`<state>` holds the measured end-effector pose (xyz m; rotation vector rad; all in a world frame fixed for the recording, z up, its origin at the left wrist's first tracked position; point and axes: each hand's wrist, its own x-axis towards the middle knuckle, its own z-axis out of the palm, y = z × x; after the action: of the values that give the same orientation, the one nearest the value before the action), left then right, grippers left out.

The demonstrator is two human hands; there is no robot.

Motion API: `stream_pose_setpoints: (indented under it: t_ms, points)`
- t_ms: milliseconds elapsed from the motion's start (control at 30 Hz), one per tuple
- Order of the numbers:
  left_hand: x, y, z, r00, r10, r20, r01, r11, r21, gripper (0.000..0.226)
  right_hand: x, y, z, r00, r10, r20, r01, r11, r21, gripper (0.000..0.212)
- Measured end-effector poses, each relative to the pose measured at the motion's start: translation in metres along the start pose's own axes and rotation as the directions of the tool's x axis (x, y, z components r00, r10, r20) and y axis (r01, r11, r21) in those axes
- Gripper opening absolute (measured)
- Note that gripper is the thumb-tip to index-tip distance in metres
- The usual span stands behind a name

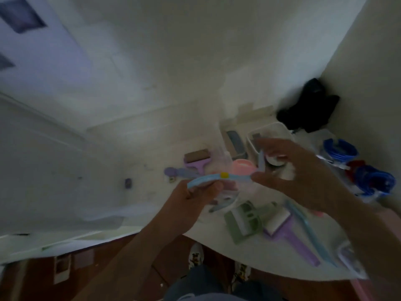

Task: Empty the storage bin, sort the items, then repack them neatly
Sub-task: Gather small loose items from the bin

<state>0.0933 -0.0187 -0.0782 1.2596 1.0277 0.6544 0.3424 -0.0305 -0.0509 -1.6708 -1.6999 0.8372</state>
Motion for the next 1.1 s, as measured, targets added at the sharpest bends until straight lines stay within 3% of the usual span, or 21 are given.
stream_pose_setpoints:
  t_ms: [67, 133, 200, 267, 400, 533, 667, 800, 967, 1100]
  points:
    - [-0.005, 0.004, -0.023, 0.999, 0.036, 0.000, -0.036, 0.998, 0.042, 0.024, 0.014, -0.017, 0.005, 0.994, -0.079, 0.074, 0.079, 0.997, 0.000, 0.048]
    - [-0.011, 0.005, -0.047, 0.996, 0.070, -0.051, -0.066, 0.995, 0.073, 0.023, 0.028, -0.024, 0.021, 0.980, -0.146, 0.134, 0.151, 0.988, -0.033, 0.026]
    - [-0.015, -0.003, -0.075, 0.967, 0.160, -0.198, -0.121, 0.973, 0.197, 0.021, 0.042, -0.026, 0.046, 0.973, -0.223, 0.063, 0.226, 0.973, -0.046, 0.015]
    - [-0.014, -0.016, -0.107, 0.905, 0.261, -0.336, -0.127, 0.919, 0.373, 0.014, 0.054, -0.036, 0.075, 0.964, -0.266, 0.001, 0.265, 0.961, -0.082, 0.014]
    - [-0.015, -0.040, -0.162, 0.854, 0.266, -0.446, -0.081, 0.916, 0.392, 0.009, 0.076, -0.047, 0.129, 0.974, -0.221, 0.038, 0.225, 0.959, -0.174, 0.015]
    - [-0.014, -0.054, -0.184, 0.871, 0.220, -0.438, -0.044, 0.925, 0.378, 0.008, 0.089, -0.073, 0.174, 0.945, -0.295, 0.138, 0.316, 0.935, -0.161, 0.032]
    - [-0.013, -0.065, -0.194, 0.901, 0.238, -0.363, -0.068, 0.903, 0.424, 0.005, 0.094, -0.089, 0.216, 0.917, -0.345, 0.198, 0.379, 0.911, -0.166, 0.023]
    - [-0.014, -0.069, -0.206, 0.912, 0.254, -0.323, -0.074, 0.875, 0.479, 0.006, 0.094, -0.084, 0.231, 0.947, -0.289, 0.140, 0.308, 0.940, -0.148, 0.008]
    - [-0.005, -0.069, -0.211, 0.934, 0.266, -0.236, -0.097, 0.829, 0.551, 0.029, 0.095, -0.091, 0.245, 0.961, -0.237, 0.143, 0.259, 0.951, -0.167, 0.014]
    - [-0.005, -0.066, -0.220, 0.915, 0.323, -0.241, -0.126, 0.798, 0.589, 0.013, 0.095, -0.093, 0.244, 0.966, -0.212, 0.144, 0.231, 0.964, -0.128, 0.015]
